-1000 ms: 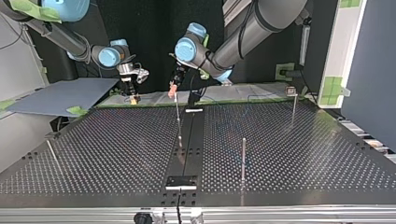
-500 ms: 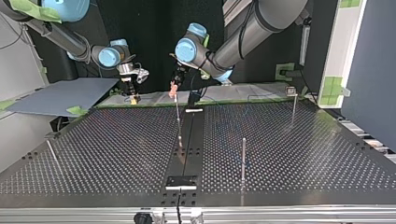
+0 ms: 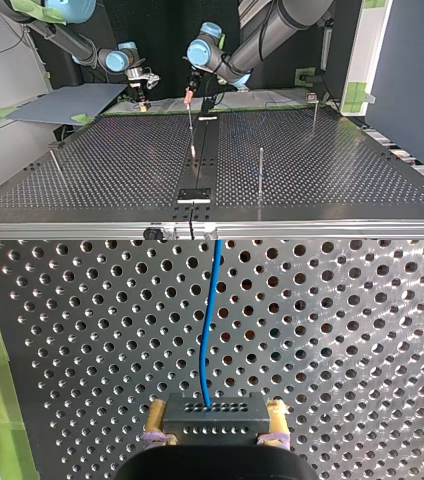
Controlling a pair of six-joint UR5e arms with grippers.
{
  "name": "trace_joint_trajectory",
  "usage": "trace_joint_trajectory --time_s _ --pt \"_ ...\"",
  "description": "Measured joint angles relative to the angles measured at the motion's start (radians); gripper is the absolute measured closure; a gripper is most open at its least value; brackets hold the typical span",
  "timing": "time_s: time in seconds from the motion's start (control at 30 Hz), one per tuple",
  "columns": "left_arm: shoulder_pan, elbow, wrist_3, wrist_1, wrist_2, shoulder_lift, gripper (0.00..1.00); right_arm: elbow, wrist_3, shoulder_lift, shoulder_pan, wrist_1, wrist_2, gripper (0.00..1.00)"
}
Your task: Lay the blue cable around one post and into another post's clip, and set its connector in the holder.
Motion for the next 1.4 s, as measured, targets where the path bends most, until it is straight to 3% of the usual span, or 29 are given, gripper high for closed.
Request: trace_joint_trajectory --time_s 0.5,0.8,1.2,1.4 --pt "0.057 -0.111 -0.101 -0.113 -0.114 0.114 0.00 0.000 0.006 0.000 -0.001 0.000 -0.008 1.00" --pt "0.108 -0.126 -0.170 -0.141 -0.180 0.182 0.00 0.000 0.019 0.000 0.000 -0.003 -0.026 1.00" --pt "0.199 -0.126 -0.265 -0.137 -0.138 0.278 0.00 0.001 0.039 0.003 0.002 -0.004 -0.034 1.00" --pt "0.253 -0.126 -0.327 -0.105 -0.184 0.340 0.00 0.001 0.041 0.005 -0.001 -0.004 -0.034 1.00"
